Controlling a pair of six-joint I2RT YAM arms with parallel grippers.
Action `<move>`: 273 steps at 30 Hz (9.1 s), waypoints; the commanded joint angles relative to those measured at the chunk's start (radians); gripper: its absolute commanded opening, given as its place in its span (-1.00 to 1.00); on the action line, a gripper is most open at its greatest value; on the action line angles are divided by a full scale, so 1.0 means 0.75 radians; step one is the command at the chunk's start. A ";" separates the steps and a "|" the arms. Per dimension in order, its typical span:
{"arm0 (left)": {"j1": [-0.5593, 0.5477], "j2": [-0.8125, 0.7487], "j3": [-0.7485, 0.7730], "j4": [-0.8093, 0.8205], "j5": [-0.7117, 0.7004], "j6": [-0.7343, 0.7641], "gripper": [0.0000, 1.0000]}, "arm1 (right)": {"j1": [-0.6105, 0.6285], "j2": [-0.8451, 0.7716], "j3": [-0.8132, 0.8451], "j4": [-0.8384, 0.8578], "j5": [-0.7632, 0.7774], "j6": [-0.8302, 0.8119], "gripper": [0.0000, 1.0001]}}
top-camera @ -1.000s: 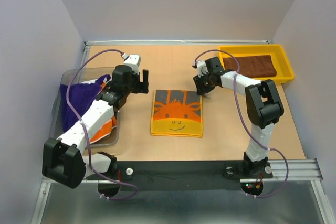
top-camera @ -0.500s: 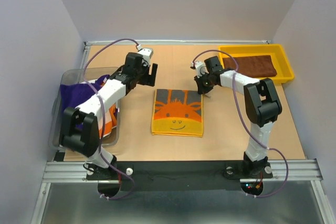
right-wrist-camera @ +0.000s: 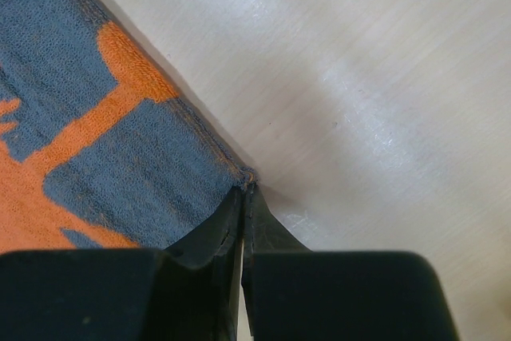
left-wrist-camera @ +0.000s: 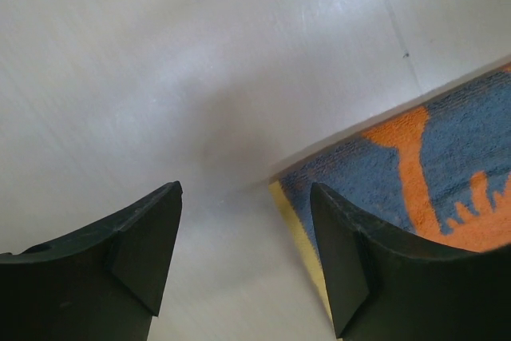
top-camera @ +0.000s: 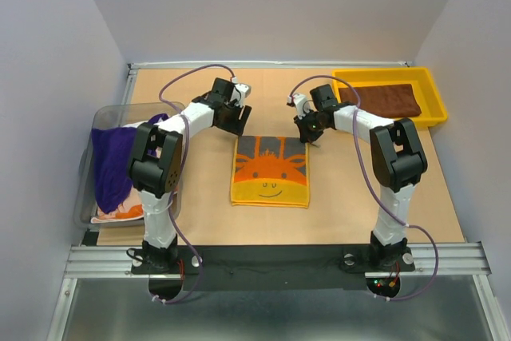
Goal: Fold and stack the towels
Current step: Fold the towel
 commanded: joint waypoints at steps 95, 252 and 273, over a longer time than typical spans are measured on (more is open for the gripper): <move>-0.023 0.239 -0.055 -0.099 0.090 -0.053 -0.25 | 0.026 0.142 0.099 -0.045 0.101 -0.100 -0.99; -0.546 -0.966 -1.112 0.302 -0.017 -0.997 0.15 | 0.474 -0.645 -0.661 0.100 0.461 0.953 0.04; -0.596 -0.956 -1.241 0.209 -0.160 -1.123 -0.26 | 0.472 -1.140 -1.236 0.311 0.508 1.447 -0.05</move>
